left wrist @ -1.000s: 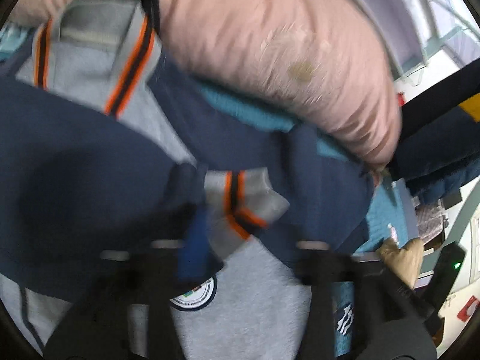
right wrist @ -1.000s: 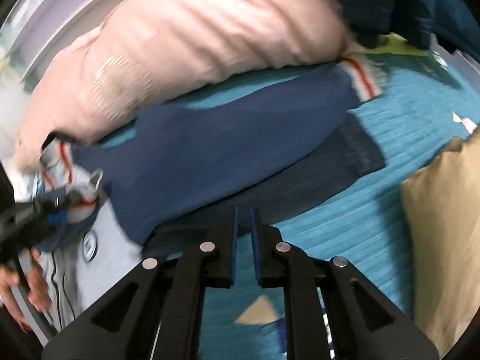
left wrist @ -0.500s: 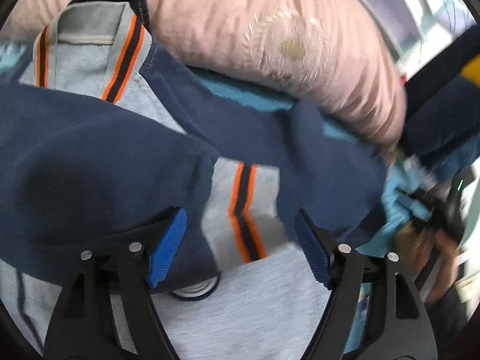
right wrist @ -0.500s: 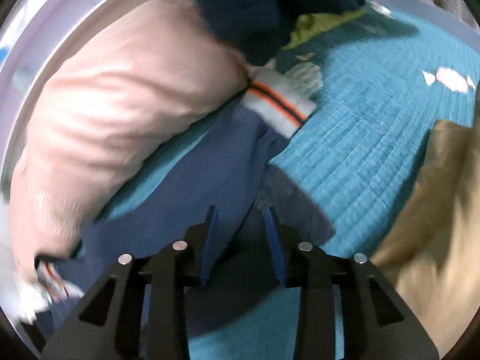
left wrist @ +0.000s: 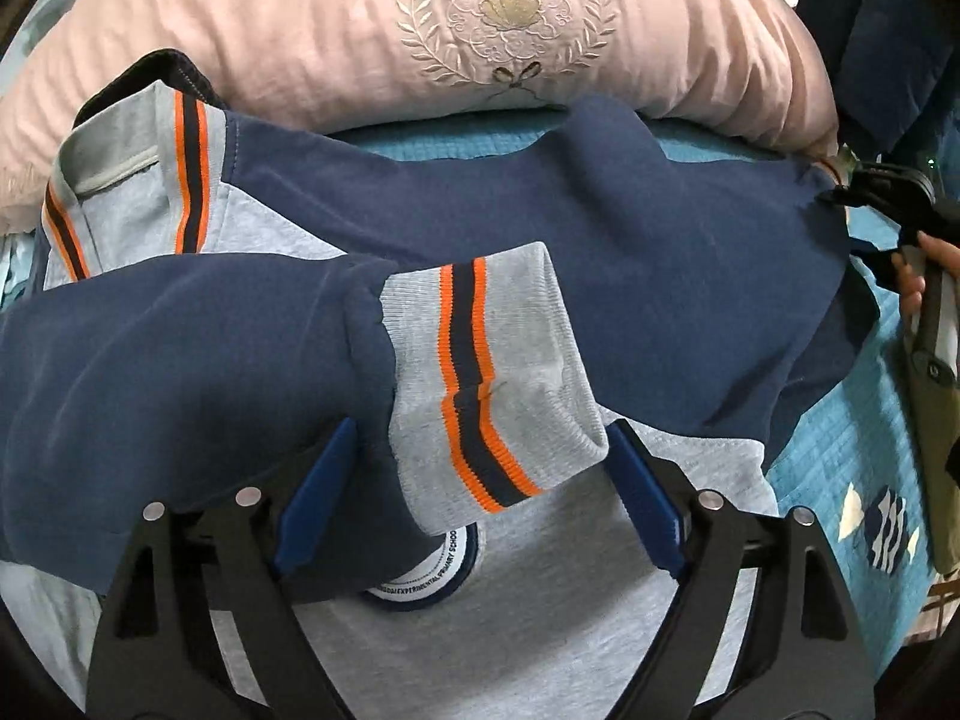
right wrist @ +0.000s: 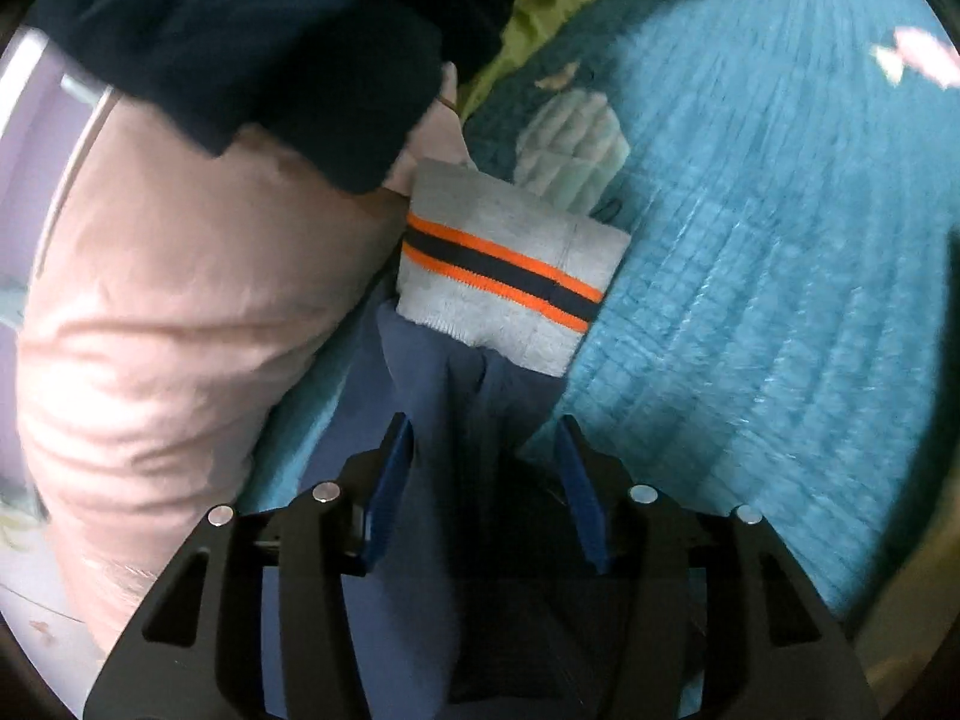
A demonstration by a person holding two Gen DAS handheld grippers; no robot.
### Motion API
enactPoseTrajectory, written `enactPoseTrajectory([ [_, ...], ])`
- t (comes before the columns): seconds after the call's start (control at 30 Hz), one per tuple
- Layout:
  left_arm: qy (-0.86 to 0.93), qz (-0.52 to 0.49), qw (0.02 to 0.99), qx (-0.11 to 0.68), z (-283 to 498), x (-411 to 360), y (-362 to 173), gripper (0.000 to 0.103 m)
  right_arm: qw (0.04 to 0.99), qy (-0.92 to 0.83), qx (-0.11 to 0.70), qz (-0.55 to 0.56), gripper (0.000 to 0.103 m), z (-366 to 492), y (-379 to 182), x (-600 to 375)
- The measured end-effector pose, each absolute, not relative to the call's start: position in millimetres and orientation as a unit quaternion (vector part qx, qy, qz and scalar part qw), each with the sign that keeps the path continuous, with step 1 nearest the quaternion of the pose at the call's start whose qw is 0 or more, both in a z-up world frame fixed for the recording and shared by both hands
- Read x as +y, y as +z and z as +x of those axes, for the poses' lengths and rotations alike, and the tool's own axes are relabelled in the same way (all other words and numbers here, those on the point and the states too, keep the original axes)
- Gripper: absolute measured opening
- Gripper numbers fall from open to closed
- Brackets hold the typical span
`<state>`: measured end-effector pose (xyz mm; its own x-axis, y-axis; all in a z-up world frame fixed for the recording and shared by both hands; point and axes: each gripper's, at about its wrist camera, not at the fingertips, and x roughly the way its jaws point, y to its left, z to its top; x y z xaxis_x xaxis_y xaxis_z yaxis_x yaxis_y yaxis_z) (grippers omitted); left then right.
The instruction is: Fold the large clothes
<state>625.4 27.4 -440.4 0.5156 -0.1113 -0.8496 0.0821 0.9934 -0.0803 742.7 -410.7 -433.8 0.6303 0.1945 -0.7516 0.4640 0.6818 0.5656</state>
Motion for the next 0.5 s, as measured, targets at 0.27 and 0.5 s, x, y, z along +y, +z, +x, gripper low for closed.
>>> enactPoseTrajectory([
  [0.27,-0.074,-0.016,0.865,0.496,631,22,-433,0.09,0.885,-0.023,0.354,0.301,0.006,714,-374,-377],
  [0.5,-0.11,-0.098,0.868,0.475,603,54,-399,0.09,0.934,0.06,0.28,0.213,0.006,651,-290,-284],
])
